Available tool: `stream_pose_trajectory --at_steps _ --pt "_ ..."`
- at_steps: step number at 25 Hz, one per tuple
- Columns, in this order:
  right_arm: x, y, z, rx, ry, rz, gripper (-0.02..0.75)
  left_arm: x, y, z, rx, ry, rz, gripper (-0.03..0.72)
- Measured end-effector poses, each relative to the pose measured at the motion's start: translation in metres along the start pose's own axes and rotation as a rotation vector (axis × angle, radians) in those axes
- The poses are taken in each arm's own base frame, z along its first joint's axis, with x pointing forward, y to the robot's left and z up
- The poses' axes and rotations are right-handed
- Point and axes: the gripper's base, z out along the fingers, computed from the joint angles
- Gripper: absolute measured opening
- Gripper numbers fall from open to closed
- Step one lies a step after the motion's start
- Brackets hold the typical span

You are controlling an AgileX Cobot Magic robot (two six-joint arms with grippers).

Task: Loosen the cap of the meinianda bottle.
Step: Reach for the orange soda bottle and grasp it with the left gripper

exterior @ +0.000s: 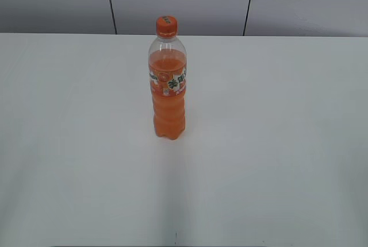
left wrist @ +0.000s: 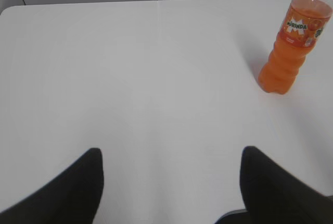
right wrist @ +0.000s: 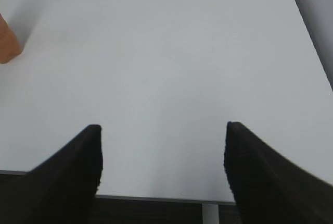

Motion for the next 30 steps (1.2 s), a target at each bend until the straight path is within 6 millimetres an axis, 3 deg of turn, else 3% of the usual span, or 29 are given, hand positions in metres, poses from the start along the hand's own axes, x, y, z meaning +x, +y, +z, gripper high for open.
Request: stream_pose_trajectory --at_steps 30 --pt "0.0 0.0016 0.0003 -0.017 -0.001 0.009 0.546 -0.0004 0.0019 0.0004 -0.02 0.001 0.011 0.499"
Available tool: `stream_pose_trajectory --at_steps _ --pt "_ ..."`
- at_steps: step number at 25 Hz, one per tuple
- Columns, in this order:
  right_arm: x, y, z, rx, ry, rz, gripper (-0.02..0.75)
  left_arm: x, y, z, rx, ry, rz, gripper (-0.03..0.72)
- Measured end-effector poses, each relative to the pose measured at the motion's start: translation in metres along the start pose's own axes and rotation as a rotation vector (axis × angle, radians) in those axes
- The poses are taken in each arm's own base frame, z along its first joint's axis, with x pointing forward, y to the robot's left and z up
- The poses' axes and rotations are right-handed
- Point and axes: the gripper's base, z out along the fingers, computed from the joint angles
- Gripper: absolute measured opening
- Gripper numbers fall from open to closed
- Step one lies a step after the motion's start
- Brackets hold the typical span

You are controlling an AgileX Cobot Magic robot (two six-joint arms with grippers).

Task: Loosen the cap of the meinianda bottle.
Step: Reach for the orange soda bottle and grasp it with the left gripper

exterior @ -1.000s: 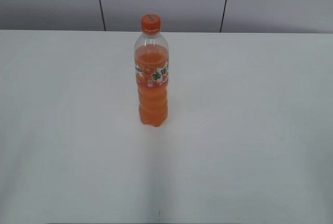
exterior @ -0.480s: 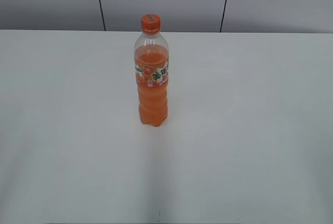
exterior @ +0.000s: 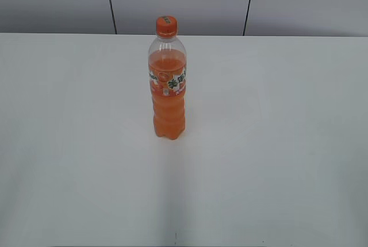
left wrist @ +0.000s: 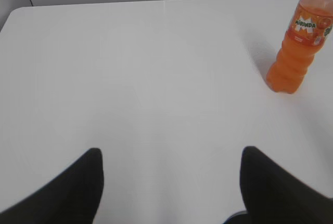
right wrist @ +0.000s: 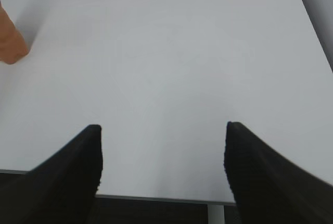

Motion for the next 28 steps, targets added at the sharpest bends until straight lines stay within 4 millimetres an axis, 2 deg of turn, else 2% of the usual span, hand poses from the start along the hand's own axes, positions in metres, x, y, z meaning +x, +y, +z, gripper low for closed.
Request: stream_pose_trajectory --at_steps 3,8,13,17,28 --pt "0.0 0.0 0.0 -0.003 0.0 0.001 0.546 -0.007 0.0 -0.001 0.001 -0.043 -0.001 0.499" --pt "0.0 0.0 0.0 -0.005 -0.001 0.002 0.546 -0.035 0.002 -0.005 -0.019 -0.285 0.009 0.499" --pt "0.0 0.0 0.0 -0.005 -0.001 0.003 0.546 -0.056 0.004 0.005 -0.039 -0.372 0.026 0.499" --pt "0.0 0.001 0.0 -0.006 -0.001 0.004 0.546 -0.072 0.004 0.022 -0.041 -0.409 0.031 0.499" --pt "0.0 0.001 0.0 -0.006 -0.001 0.004 0.546 -0.097 0.006 0.097 -0.036 -0.402 0.035 0.499"
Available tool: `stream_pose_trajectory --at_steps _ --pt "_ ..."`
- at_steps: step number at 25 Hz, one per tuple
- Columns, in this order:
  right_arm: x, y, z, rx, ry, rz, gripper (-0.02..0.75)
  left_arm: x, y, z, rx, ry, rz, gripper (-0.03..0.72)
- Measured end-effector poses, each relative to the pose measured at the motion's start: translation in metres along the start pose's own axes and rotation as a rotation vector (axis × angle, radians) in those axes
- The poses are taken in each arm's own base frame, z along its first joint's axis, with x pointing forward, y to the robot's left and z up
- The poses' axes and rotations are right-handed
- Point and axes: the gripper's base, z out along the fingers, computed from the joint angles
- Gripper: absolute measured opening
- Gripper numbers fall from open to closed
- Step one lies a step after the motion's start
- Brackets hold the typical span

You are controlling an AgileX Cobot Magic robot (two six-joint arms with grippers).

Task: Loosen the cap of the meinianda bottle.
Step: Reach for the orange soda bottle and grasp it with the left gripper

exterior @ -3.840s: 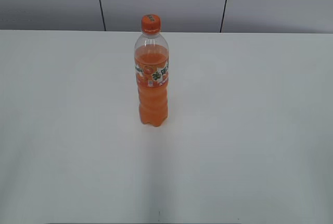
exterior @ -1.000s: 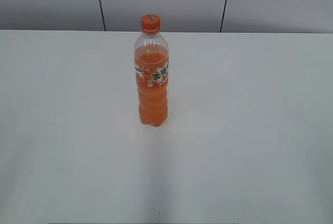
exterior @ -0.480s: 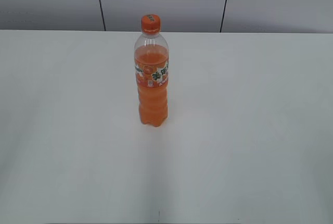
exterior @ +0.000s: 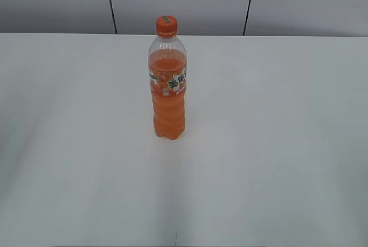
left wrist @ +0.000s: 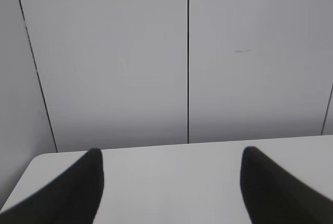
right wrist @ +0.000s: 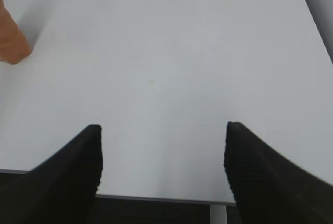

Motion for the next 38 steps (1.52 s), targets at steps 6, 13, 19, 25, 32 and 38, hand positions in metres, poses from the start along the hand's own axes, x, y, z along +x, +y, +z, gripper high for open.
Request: stream_pose_trajectory --at_steps 6,13,19,25,32,38 --pt "0.0 0.0 0.0 0.0 0.0 0.0 0.546 0.009 -0.001 0.038 0.004 0.025 0.01 0.499" --pt "0.0 0.0 0.0 0.0 0.0 0.0 0.546 0.029 -0.002 0.077 0.01 0.067 0.01 0.499" --pt "0.0 0.0 0.0 0.0 0.0 0.001 0.546 0.045 -0.003 0.102 0.013 0.082 0.006 0.499" --pt "0.0 0.0 0.0 0.0 0.0 0.001 0.546 0.066 -0.004 0.121 0.017 0.145 0.005 0.499" --pt "0.0 0.0 0.0 0.0 0.0 0.001 0.546 0.086 -0.005 0.137 0.019 0.186 0.003 0.499" --pt "0.0 0.0 0.0 0.0 0.0 0.001 0.546 0.101 -0.006 0.151 0.02 0.176 -0.006 0.499"
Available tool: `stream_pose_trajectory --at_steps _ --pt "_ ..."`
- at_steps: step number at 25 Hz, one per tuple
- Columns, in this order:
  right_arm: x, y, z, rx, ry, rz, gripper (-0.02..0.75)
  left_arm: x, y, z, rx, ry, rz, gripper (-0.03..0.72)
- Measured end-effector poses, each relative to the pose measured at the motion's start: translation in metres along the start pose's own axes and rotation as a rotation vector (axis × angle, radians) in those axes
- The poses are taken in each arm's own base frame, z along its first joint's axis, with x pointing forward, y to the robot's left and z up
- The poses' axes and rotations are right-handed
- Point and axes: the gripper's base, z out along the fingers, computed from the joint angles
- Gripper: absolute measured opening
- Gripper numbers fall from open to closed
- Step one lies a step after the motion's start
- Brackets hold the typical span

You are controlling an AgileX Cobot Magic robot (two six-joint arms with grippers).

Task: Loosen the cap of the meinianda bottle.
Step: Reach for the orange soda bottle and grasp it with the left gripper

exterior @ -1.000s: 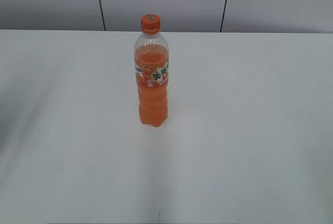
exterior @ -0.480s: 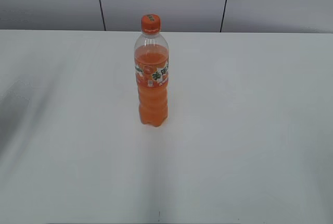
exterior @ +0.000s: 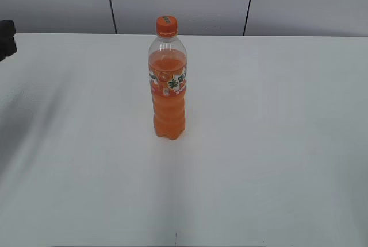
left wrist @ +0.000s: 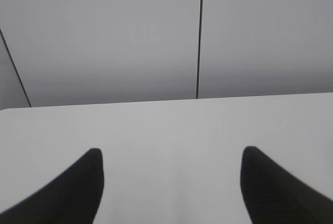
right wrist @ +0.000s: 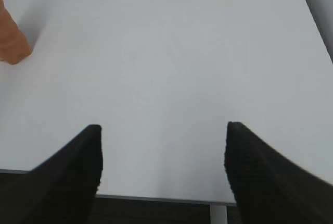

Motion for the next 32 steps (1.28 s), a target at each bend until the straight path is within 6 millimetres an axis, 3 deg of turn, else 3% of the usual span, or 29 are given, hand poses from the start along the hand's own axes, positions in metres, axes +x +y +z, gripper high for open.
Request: stream_pose_trajectory --at_steps 13,23,32 --pt "0.0 0.0 0.0 -0.001 0.0 0.002 0.546 0.024 -0.001 0.021 0.003 0.004 -0.011 0.499" --pt "0.0 0.0 0.0 -0.003 0.0 0.004 0.546 0.039 -0.002 0.016 0.004 0.006 -0.019 0.499" --pt "0.0 0.0 0.0 -0.003 0.0 0.006 0.546 0.037 -0.005 0.017 0.037 -0.03 0.004 0.499"
